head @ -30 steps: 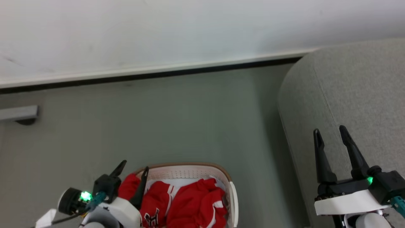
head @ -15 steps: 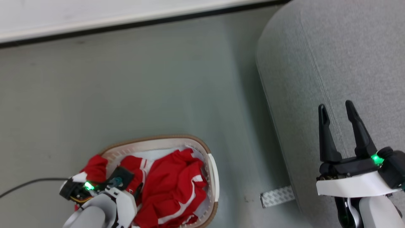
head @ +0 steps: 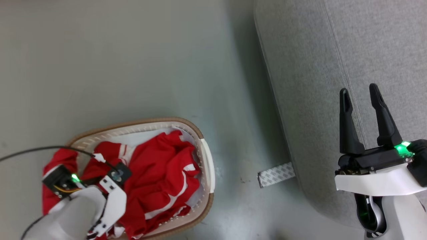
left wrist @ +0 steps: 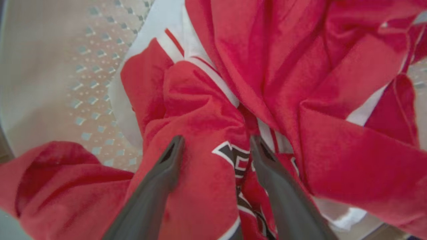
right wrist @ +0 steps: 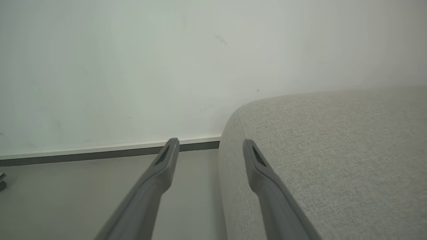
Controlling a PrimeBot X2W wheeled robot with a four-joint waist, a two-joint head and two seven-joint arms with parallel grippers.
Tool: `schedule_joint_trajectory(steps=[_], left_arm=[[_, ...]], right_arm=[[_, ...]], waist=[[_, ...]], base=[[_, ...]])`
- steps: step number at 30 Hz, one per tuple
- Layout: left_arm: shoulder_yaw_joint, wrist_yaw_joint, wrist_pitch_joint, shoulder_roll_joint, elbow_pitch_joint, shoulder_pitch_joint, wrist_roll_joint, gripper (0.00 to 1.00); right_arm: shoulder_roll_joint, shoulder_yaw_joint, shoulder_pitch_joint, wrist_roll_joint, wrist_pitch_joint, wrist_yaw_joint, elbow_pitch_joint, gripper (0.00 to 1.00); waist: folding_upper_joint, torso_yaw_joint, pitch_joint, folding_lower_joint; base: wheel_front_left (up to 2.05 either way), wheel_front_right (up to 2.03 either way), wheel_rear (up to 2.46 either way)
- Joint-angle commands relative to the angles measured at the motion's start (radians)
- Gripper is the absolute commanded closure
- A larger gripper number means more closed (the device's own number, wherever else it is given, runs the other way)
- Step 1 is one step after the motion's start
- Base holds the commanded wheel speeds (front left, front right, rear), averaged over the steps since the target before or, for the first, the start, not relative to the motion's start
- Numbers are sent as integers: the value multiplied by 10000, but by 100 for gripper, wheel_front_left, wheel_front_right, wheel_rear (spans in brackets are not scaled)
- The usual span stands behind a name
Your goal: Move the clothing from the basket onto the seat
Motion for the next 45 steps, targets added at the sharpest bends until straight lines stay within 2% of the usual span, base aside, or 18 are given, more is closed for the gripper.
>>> schedule_joint_trajectory(steps=[1, 11, 12, 13, 14, 25, 32, 39, 45], left_arm=[[-232, 22, 287, 134, 267, -225, -74, 0], [-2499, 21, 1124, 491, 944, -861, -626, 0], [-2721, 21, 1264, 510, 988, -905, -682, 51], [-2938, 21, 1369, 517, 1007, -924, -801, 64], [-3114, 21, 1415, 531, 996, -968, -936, 100], [-3847, 21, 1045, 529, 753, -1173, -2137, 100], [-3384, 116, -42, -195, 878, -804, -2948, 100], [-2647, 336, -1589, -980, 967, -260, -3827, 100], [-2113, 333, -2717, -1345, 924, 205, -4478, 100]], right_arm=[[-21, -43, -145, 133, 8, -17, -49, 0], [-18, 9, -382, 511, 8, -17, -121, 0], [-16, 18, -392, 536, 8, -17, -137, 0], [-18, 11, -404, 563, 8, -17, -151, 0], [-18, 2, -404, 576, 8, -17, -162, 0], [-19, -38, -353, 487, 8, -17, -70, 0], [-22, -197, -46, 18, 8, -17, 167, 0], [-26, -200, 315, -530, 8, -17, 523, 0], [-32, -160, 758, -775, 8, -17, 886, 0]], waist=[[0, -292, 402, -1], [0, -715, 1141, -1], [0, -733, 1184, -1], [0, -744, 1230, -1], [0, -747, 1257, -1], [0, -583, 915, -1], [0, -53, -413, -1], [0, 906, -2284, -1], [0, 1742, -3665, -1]], base=[[0, 0, 0], [0, 0, 0], [0, 0, 0], [0, 0, 0], [0, 0, 0], [0, 0, 0], [0, 0, 0], [0, 0, 0], [0, 0, 0]])
